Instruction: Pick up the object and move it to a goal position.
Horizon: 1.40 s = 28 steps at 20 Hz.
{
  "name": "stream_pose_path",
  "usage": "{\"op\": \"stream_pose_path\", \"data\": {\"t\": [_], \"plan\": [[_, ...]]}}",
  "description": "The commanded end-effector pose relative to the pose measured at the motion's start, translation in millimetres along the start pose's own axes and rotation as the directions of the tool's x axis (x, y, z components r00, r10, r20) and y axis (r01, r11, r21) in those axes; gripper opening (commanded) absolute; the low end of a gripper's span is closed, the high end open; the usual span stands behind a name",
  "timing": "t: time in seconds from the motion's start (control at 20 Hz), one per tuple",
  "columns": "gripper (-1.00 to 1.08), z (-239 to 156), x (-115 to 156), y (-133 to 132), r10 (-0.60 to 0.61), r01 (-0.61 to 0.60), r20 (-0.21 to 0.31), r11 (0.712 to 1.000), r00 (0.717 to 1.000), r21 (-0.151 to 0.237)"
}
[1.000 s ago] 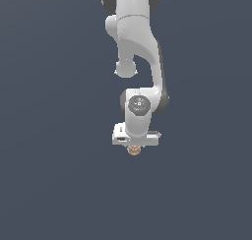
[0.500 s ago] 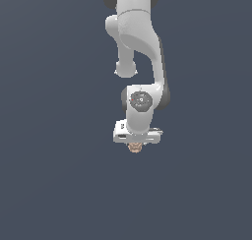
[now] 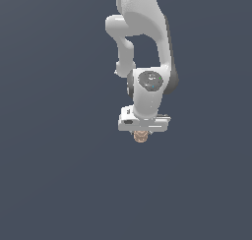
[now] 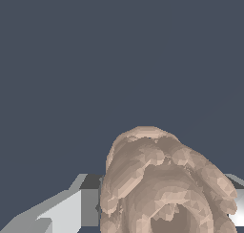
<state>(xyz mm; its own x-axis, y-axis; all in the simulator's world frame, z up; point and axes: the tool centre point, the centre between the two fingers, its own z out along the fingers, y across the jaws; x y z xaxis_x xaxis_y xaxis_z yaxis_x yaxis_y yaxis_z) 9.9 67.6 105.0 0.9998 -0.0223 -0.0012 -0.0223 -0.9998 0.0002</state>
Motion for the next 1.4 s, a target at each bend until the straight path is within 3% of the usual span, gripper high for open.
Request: {"op": "stream_pose_path", "data": {"t": [0.0,0.85,1.35], "plan": [[-1.00,-21,-11,-9,-0.001,0.001,-0.002,1.000,1.000,0.000],[-1.00,-177,-89,-76,-0.001,0.001,-0.002,1.000,1.000,-0.002],[-1.00,-233,-114,-100,-0.001,0.001,-0.001,1.000,1.000,-0.001]]}}
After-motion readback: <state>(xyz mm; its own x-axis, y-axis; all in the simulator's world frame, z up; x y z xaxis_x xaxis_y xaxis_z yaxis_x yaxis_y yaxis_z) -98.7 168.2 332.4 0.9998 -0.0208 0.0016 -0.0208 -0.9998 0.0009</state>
